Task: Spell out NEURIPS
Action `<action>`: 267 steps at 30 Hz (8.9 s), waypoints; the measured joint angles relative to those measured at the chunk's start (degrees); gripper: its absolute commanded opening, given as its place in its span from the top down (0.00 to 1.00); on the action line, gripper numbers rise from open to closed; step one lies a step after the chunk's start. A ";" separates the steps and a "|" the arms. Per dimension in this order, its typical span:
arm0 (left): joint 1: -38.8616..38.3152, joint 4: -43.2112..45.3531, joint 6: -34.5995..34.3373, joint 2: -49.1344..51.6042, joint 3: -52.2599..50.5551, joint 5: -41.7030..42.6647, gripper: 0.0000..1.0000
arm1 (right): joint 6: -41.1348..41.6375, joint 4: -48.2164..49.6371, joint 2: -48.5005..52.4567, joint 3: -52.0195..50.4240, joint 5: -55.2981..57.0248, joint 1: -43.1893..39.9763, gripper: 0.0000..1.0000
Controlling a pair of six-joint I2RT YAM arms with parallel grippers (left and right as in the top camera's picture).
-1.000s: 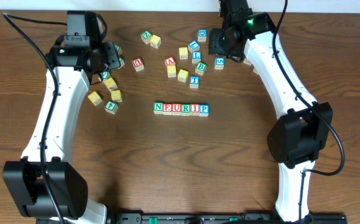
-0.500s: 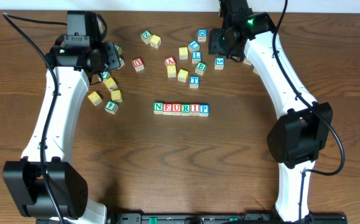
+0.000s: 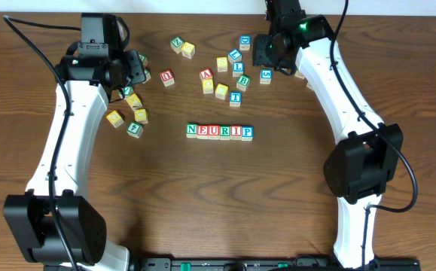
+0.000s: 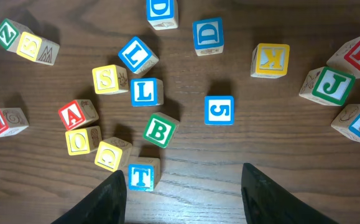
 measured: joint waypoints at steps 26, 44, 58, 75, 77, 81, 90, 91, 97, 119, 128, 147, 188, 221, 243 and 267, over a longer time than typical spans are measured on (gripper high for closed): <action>7.21 -3.43 0.04 0.00 0.00 -5.11 0.54 | -1.81 19.34 7.34 1.11 -2.03 8.41 0.46; 8.22 -6.01 0.02 0.00 0.00 -5.68 0.55 | -2.08 31.02 17.75 1.11 5.40 9.03 0.53; 8.24 -6.21 0.02 0.00 0.00 -5.68 0.55 | -2.03 34.75 22.47 1.11 6.95 9.03 0.70; 8.22 -6.19 0.02 0.00 0.00 -5.68 0.54 | -2.03 33.79 21.49 1.11 7.15 9.03 0.84; 8.22 -6.19 0.02 0.00 0.00 -5.68 0.54 | -2.03 32.04 19.80 1.11 7.17 9.03 0.85; 8.22 -6.23 0.02 0.00 0.00 -5.68 0.54 | -2.03 27.58 13.31 1.11 7.15 9.03 0.87; 8.24 -6.19 0.07 0.00 0.00 -5.68 0.02 | -2.08 6.56 -6.27 1.40 7.39 8.63 0.86; 8.24 -6.21 0.00 0.00 0.00 -5.68 0.02 | -2.08 4.42 -8.04 1.42 7.39 8.37 0.85; 8.22 -6.21 0.00 0.00 0.00 -5.68 0.02 | -0.90 -9.01 -14.82 1.70 7.76 6.01 0.86; 8.24 -6.23 0.00 0.00 0.00 -5.66 0.02 | 4.20 -2.67 -10.36 -23.98 8.87 5.44 0.83; 8.24 -6.21 0.02 0.00 0.00 -5.68 0.02 | 4.20 3.04 -10.27 -33.83 7.91 5.97 0.75; 8.22 -6.21 0.02 0.00 0.00 -5.68 0.02 | 4.44 6.60 -10.27 -37.48 7.26 6.54 0.74; 8.22 -6.21 0.00 0.02 0.00 -5.68 0.02 | 4.96 10.43 -11.58 -46.82 7.02 11.67 0.89; 8.22 -6.21 0.02 0.02 0.00 -5.68 0.02 | 6.78 11.65 -15.82 -46.05 1.70 1.44 0.90; 8.22 -6.21 0.02 0.02 0.00 -5.68 0.02 | 8.22 15.98 -12.96 -46.05 1.46 1.49 0.87; 8.22 -6.21 0.00 0.02 0.00 -5.68 0.02 | 8.20 15.26 -12.83 -46.05 -0.48 2.45 0.87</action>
